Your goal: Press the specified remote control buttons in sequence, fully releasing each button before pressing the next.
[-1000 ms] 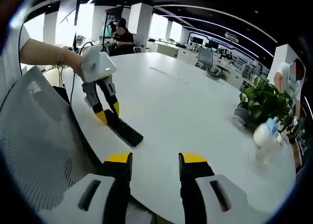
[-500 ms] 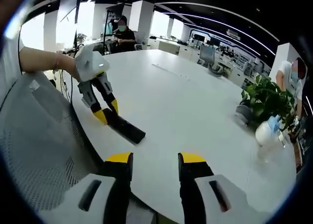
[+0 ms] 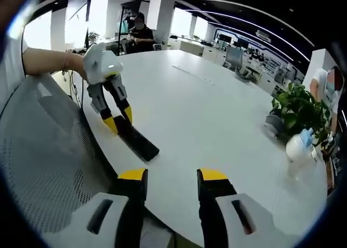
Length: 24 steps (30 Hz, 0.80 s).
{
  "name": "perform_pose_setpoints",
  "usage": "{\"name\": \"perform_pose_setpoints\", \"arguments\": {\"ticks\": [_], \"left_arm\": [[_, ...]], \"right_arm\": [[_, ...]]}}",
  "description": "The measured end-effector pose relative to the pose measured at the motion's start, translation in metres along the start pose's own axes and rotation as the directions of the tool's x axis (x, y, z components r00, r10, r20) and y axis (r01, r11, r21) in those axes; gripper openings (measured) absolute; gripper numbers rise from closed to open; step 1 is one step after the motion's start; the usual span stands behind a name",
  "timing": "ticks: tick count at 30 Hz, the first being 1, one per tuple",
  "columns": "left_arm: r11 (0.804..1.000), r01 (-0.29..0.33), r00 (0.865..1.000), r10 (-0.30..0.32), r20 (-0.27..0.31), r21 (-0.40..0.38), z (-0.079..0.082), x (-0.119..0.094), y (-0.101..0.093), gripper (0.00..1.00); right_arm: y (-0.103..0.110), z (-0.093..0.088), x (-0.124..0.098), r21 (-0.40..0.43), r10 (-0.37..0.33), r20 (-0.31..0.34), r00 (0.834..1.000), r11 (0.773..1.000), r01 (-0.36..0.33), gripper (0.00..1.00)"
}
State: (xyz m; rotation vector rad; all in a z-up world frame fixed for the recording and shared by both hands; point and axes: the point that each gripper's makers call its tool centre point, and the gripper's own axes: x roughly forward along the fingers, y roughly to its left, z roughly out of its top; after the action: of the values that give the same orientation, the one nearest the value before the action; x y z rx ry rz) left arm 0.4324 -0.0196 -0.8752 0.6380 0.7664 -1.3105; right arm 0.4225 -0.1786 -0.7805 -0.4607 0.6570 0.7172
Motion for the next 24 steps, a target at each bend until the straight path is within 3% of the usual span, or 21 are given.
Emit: {"name": "perform_pose_setpoints", "arguments": {"ticks": [7, 12, 24], "left_arm": [[1.0, 0.012, 1.0, -0.012, 0.002, 0.02, 0.0, 0.0, -0.003, 0.24], [0.999, 0.023, 1.0, -0.023, 0.005, 0.03, 0.0, 0.0, -0.005, 0.24], [0.999, 0.024, 1.0, -0.024, 0.009, 0.024, -0.001, 0.0, -0.008, 0.24]], "right_arm": [[0.002, 0.008, -0.002, 0.06, 0.044, 0.05, 0.998, 0.997, -0.047, 0.34], [-0.001, 0.006, 0.004, 0.065, 0.082, 0.022, 0.996, 0.994, -0.084, 0.3], [0.005, 0.019, 0.025, 0.012, 0.188, -0.018, 0.982, 0.982, -0.188, 0.2]]}}
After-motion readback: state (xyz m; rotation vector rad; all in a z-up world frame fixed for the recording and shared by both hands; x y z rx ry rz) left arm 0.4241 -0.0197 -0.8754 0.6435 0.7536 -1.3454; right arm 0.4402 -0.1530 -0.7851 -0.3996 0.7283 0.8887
